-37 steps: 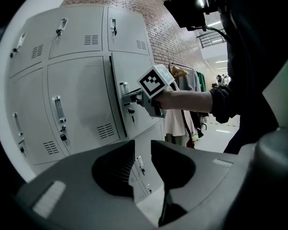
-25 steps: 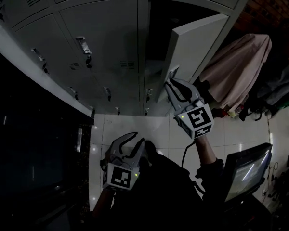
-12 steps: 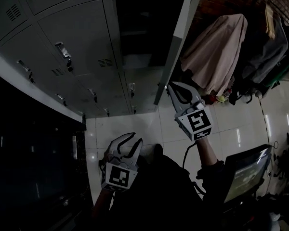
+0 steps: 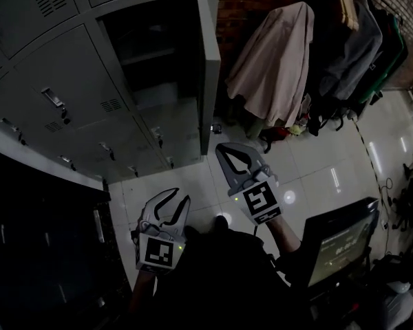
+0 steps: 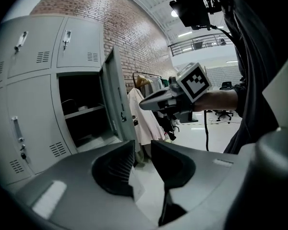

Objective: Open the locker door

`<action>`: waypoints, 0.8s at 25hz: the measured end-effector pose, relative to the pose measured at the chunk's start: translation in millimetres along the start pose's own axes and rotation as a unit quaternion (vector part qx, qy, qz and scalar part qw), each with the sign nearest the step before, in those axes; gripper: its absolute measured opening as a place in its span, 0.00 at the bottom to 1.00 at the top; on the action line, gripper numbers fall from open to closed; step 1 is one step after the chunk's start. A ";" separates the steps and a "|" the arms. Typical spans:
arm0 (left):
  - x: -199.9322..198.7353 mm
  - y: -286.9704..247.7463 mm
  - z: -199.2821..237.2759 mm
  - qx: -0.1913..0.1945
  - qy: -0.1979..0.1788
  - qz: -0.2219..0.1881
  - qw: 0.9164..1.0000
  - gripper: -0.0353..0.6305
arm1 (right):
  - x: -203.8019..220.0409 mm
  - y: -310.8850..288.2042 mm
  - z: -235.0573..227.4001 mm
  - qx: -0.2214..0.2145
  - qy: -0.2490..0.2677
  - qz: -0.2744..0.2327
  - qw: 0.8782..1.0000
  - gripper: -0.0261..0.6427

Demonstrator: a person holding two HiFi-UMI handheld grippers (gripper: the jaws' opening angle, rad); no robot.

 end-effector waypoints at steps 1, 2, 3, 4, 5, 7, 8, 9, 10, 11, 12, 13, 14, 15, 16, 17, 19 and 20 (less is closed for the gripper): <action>-2.7 -2.9 -4.1 0.001 -0.001 0.000 1.000 0.22 | 5.3 6.8 4.2 -0.005 -0.008 0.003 1.000 0.04; -5.0 -5.5 -8.3 0.001 -0.002 0.001 1.000 0.22 | 10.5 13.3 9.4 -0.012 -0.013 0.006 1.000 0.04; -7.2 -7.7 -12.7 0.002 -0.001 0.002 1.000 0.22 | 15.4 19.5 15.0 -0.020 -0.016 0.009 1.000 0.04; -9.7 -9.9 -17.2 0.003 -0.001 0.004 1.000 0.22 | 19.7 25.4 20.1 -0.028 -0.016 0.013 0.999 0.05; -12.3 -12.0 -22.0 0.004 -0.001 0.005 1.000 0.22 | 23.4 30.6 24.3 -0.037 -0.017 0.016 0.999 0.05; -15.8 -15.7 -31.3 0.009 -0.005 0.007 1.000 0.22 | 30.0 38.2 29.9 -0.049 -0.018 0.022 0.998 0.05; -16.7 -17.3 -35.6 0.011 -0.007 0.008 1.000 0.22 | 32.6 40.4 31.8 -0.053 -0.019 0.022 0.998 0.05; -17.5 -18.7 -39.4 0.013 -0.008 0.009 1.000 0.22 | 34.3 42.0 33.0 -0.056 -0.020 0.022 0.998 0.05; -18.1 -20.0 -42.6 0.015 -0.009 0.009 1.000 0.22 | 35.1 43.0 33.6 -0.058 -0.019 0.021 0.998 0.05; -18.2 -21.1 -45.0 0.016 -0.009 0.009 1.000 0.22 | 35.2 43.2 33.9 -0.060 -0.016 0.020 0.998 0.05; -17.9 -21.9 -46.8 0.018 -0.009 0.008 1.000 0.22 | 34.7 43.1 33.7 -0.059 -0.013 0.018 0.998 0.05; -17.3 -22.4 -48.3 0.019 -0.010 0.008 1.000 0.22 | 33.8 42.8 33.0 -0.058 -0.010 0.016 0.998 0.05; -16.8 -22.9 -49.7 0.020 -0.010 0.008 1.000 0.22 | 32.7 42.8 31.9 -0.057 -0.007 0.013 0.998 0.05; -16.4 -23.2 -50.8 0.019 -0.010 0.007 1.000 0.22 | 31.8 43.1 30.5 -0.055 -0.004 0.011 0.998 0.05; -16.0 -23.5 -51.7 0.019 -0.009 0.007 1.000 0.22 | 31.3 43.5 28.8 -0.053 -0.002 0.008 0.999 0.05; -15.5 -23.7 -52.1 0.017 -0.008 0.007 1.000 0.22 | 31.2 44.1 26.9 -0.049 0.001 0.007 0.999 0.05; -15.1 -23.6 -53.1 0.015 -0.009 0.009 1.000 0.22 | 32.6 46.2 22.7 -0.043 0.008 0.007 0.999 0.05; -15.5 -23.5 -54.0 0.015 -0.009 0.010 1.000 0.22 | 33.6 48.0 20.4 -0.040 0.009 0.008 0.999 0.05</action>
Point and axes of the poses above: the fingertips, and each gripper's own axes: y backward along the fingers, z to its left, x out of its underside, the point moved 4 cm from there along y, backward along the fingers, and after that the axes turned 10 degrees about -x, right-handed, at the moved point
